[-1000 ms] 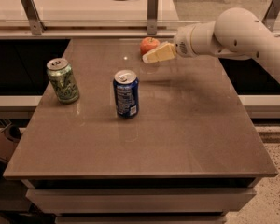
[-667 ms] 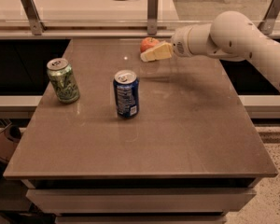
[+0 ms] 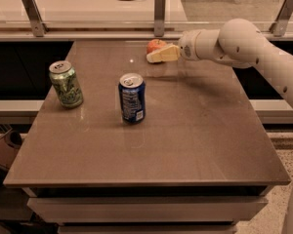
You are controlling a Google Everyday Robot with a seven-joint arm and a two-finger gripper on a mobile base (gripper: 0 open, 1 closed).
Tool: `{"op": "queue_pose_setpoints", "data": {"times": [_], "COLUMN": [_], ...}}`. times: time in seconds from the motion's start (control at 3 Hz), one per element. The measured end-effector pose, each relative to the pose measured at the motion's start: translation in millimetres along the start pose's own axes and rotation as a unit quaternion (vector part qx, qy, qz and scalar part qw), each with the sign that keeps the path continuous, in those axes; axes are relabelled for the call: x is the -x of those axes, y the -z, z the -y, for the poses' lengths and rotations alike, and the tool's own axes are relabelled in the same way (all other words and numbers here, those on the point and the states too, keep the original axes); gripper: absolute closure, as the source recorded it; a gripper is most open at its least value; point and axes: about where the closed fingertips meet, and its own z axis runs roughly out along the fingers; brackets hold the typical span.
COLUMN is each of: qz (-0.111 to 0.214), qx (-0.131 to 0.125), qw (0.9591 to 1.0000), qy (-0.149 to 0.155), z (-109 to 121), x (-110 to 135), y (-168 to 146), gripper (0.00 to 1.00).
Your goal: Pick apple
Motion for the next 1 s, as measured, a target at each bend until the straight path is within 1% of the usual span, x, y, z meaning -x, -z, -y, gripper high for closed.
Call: {"op": "queue_pose_setpoints", "data": {"times": [0.33, 1.0], "qz": [0.016, 0.036], "qx": [0.003, 0.025], "qw": [0.9999, 0.999], "qy": [-0.003, 0.002], "z": [3.3, -2.7], "x": [-0.9, 3.4], "y": [-8.3, -32.7], "gripper": [0.0, 0.0]}}
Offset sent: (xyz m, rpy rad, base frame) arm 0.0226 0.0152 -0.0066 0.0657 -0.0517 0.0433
